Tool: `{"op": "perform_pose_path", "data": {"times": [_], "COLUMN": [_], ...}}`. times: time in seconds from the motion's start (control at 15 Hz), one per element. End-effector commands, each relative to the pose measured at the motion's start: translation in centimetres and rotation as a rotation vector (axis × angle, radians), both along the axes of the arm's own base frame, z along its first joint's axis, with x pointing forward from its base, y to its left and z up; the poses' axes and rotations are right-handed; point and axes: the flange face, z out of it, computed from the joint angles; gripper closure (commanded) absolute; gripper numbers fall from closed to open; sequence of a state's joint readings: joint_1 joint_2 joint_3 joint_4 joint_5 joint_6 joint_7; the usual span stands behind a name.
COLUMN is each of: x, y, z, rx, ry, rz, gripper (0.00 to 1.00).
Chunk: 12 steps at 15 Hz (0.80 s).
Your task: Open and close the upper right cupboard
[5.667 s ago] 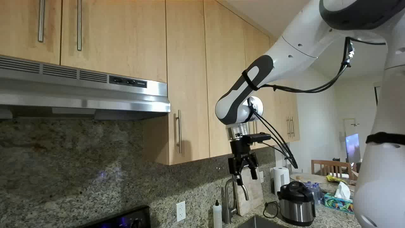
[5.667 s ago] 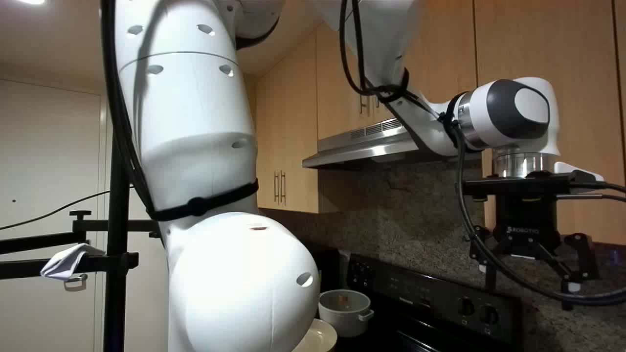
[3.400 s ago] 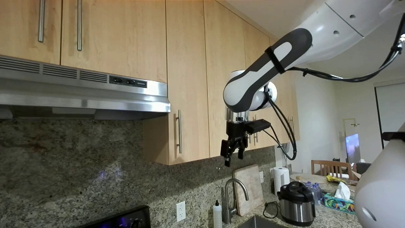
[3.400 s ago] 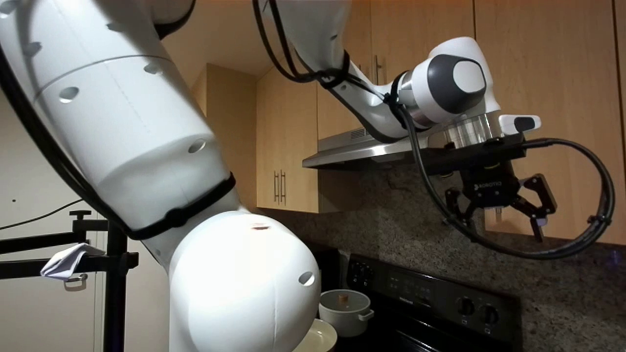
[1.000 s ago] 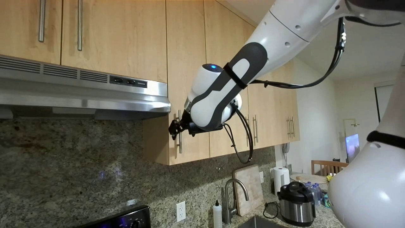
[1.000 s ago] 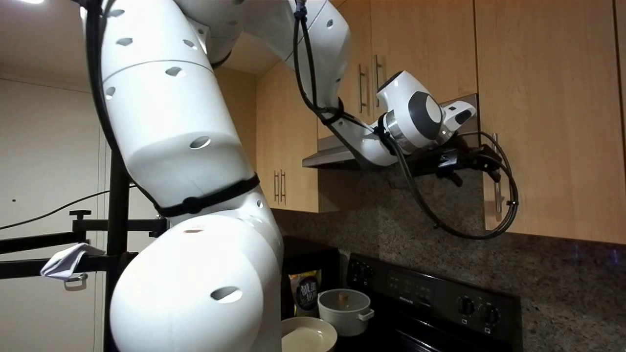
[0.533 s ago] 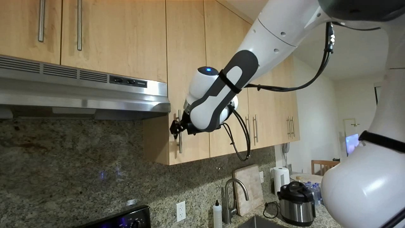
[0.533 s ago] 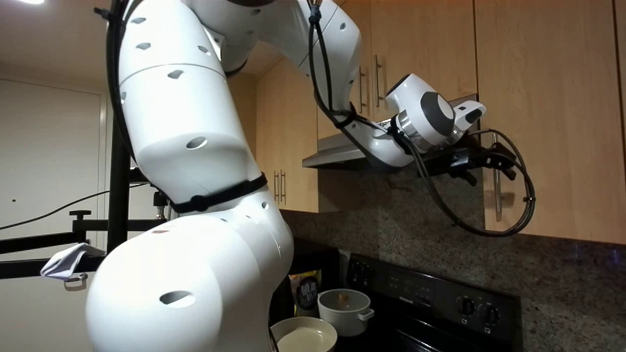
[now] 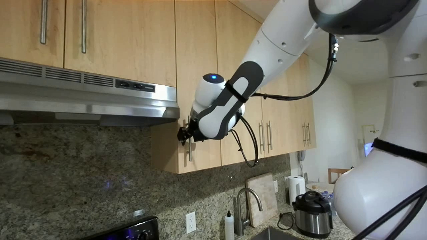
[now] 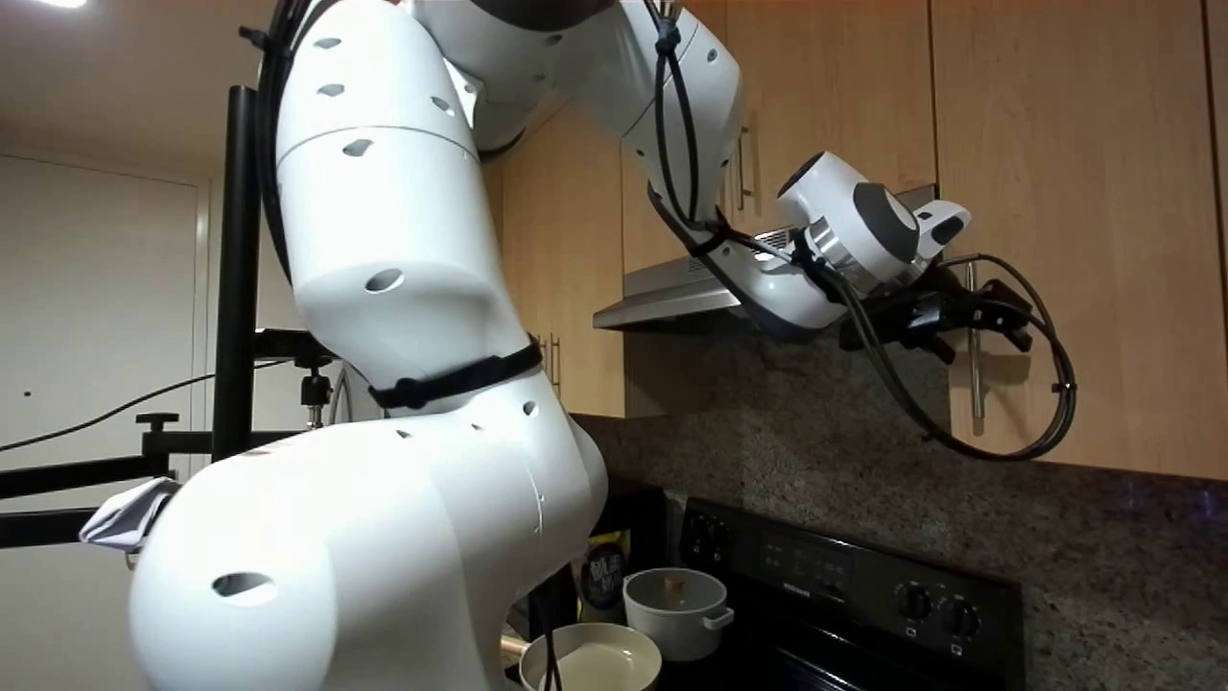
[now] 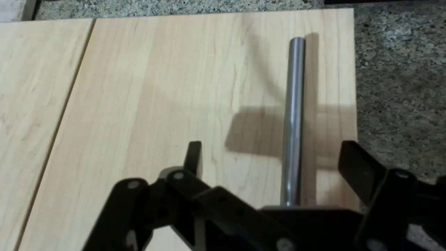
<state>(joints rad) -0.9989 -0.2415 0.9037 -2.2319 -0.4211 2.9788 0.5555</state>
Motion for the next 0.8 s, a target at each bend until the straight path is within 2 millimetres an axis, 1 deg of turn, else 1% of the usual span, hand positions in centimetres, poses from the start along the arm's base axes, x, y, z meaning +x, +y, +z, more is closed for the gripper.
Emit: {"op": "perform_pose_path", "data": {"times": [0.0,0.4,0.73], "x": [1.3,1.8,2.2], "y": [-0.7,-2.9,-3.0], "z": [-0.1,-1.3,-2.4], "rx": [0.002,0.009,0.023], "ry": [-0.006,0.003,0.011], "rz": [-0.033,-0.113,-0.146], "gripper": [0.00,0.00,0.00]}}
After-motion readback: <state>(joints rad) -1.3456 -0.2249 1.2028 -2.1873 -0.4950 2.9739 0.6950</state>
